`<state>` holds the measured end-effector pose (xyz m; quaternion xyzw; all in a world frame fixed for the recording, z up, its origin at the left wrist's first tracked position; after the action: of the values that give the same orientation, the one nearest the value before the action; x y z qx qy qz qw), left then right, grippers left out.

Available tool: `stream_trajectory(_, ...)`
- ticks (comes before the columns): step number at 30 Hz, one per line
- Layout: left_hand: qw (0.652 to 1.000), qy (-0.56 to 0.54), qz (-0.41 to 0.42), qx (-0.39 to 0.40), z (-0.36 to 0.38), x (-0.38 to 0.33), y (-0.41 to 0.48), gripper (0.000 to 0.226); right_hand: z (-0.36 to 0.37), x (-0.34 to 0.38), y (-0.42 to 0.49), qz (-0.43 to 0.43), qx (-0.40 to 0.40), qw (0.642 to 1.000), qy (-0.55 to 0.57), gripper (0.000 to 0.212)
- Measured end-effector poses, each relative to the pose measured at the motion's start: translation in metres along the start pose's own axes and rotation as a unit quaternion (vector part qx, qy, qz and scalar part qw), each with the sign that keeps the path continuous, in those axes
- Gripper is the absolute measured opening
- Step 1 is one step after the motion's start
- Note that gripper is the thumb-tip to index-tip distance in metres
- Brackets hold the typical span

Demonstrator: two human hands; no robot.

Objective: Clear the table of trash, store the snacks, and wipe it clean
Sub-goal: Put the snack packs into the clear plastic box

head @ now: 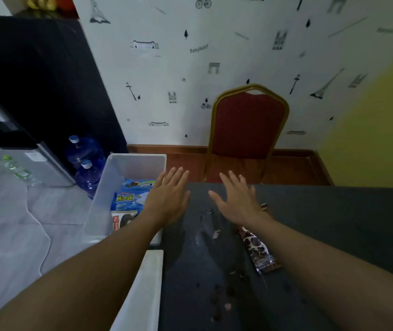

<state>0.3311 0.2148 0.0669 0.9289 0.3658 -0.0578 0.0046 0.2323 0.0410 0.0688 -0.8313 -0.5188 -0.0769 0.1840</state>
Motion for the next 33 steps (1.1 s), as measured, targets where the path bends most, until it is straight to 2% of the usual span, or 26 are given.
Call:
stream_trajectory(5, 0.999, -0.022, 0.011, 0.031, 0.025, -0.042, 0.009, 0.063, 0.004, -0.057, -0.009, 0.033, 0.014, 0.999, 0.022, 0.078)
stream_trajectory(15, 0.980, -0.078, -0.027, 0.180, 0.110, -0.090, -0.009, 0.074, 0.048, -0.147, -0.026, 0.121, 0.057, 0.990, 0.054, 0.077)
stream_trajectory(18, 0.968, -0.080, -0.050, 0.234, 0.134, -0.095, -0.021, 0.085, 0.062, -0.163, -0.032, 0.160, 0.088, 0.980, 0.073, 0.089)
stream_trajectory(21, 0.949, -0.087, -0.084, 0.293, 0.156, -0.092, -0.036, 0.107, 0.075, -0.175, -0.037, 0.195, 0.122, 0.969, 0.085, 0.109)
stream_trajectory(26, 0.949, -0.070, -0.079, 0.298, 0.171, -0.091, -0.046, 0.128, 0.081, -0.183, -0.038, 0.183, 0.104, 0.976, 0.062, 0.109)
stream_trajectory(33, 0.942, -0.049, -0.081, 0.323, 0.171, -0.093, -0.043, 0.130, 0.079, -0.176, -0.037, 0.171, 0.084, 0.972, 0.139, 0.102)
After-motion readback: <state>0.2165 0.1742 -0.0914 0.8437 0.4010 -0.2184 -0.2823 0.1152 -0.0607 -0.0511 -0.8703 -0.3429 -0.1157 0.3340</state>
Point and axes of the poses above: each hand's wrist, its own y-axis towards the middle knuckle, its own z-axis out of the palm, x = y × z, the point moved 4 cm from there along y, towards the middle knuckle, and after that the axes turned 1 degree about z, right-handed, at the moved point
